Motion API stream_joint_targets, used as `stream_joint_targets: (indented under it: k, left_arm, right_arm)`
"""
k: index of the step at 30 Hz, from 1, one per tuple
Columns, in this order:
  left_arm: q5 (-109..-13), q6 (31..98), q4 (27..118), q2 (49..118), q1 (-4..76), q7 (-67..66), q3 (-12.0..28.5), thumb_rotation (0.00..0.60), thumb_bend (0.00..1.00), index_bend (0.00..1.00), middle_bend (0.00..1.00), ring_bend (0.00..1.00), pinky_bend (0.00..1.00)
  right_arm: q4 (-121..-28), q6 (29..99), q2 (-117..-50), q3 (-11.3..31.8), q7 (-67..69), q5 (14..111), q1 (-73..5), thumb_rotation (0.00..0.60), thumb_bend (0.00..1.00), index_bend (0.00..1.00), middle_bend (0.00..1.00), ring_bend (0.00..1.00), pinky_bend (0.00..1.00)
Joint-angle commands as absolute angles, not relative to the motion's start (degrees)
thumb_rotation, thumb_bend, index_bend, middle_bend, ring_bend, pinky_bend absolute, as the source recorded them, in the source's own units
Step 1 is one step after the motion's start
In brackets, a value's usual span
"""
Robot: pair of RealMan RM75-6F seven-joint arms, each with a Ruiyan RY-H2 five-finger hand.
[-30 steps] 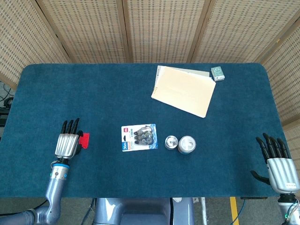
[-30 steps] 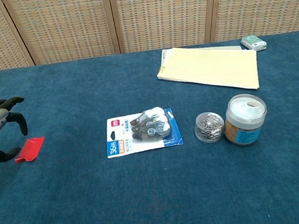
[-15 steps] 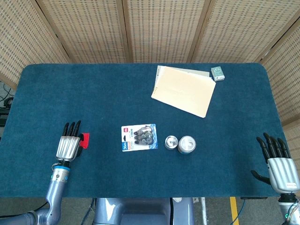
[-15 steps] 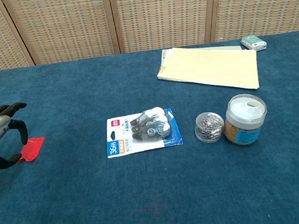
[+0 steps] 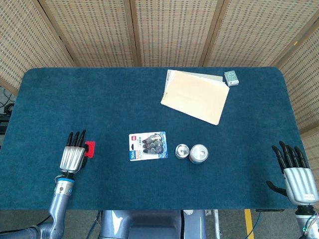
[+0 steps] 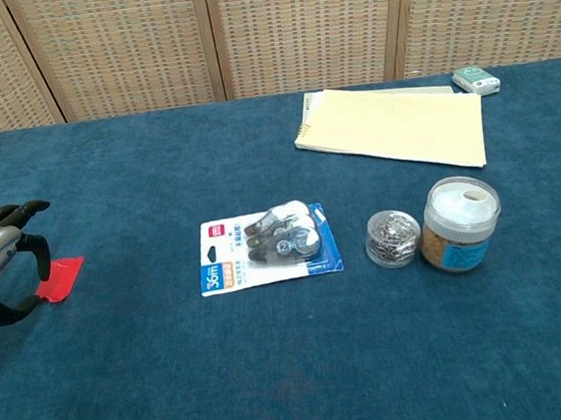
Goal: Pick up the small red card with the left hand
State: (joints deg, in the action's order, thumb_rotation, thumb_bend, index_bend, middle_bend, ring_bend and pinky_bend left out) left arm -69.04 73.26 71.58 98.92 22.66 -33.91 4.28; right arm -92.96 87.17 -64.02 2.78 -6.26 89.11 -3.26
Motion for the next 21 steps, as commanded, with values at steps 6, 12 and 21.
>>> stream_joint_targets:
  k: [6, 12, 21]
  left_arm:
    - [-69.4, 72.9, 70.7, 99.4, 22.8, -34.3, 4.6, 0.6, 0.38, 0.49, 0.0, 0.0, 0.0]
    - [-69.3, 72.4, 70.1, 99.8, 22.7, -34.6, 4.7, 0.6, 0.38, 0.49, 0.0, 0.0, 0.0]
    - [-69.6, 72.3, 69.7, 99.9, 22.6, -34.7, 4.8, 0.6, 0.38, 0.49, 0.0, 0.0, 0.0]
  right_arm:
    - [-92.8, 87.7, -64.1, 2.9, -6.0, 89.2, -3.1, 0.6, 0.08, 0.0, 0.0, 0.0, 0.0]
    - [-92.8, 87.5, -64.1, 2.9, -6.2, 89.1, -3.1, 0.6, 0.08, 0.0, 0.0, 0.0, 0.0]
    - [-92.8, 87.5, -64.1, 2.9, -6.2, 89.1, -3.2, 0.6, 0.08, 0.0, 0.0, 0.0, 0.0]
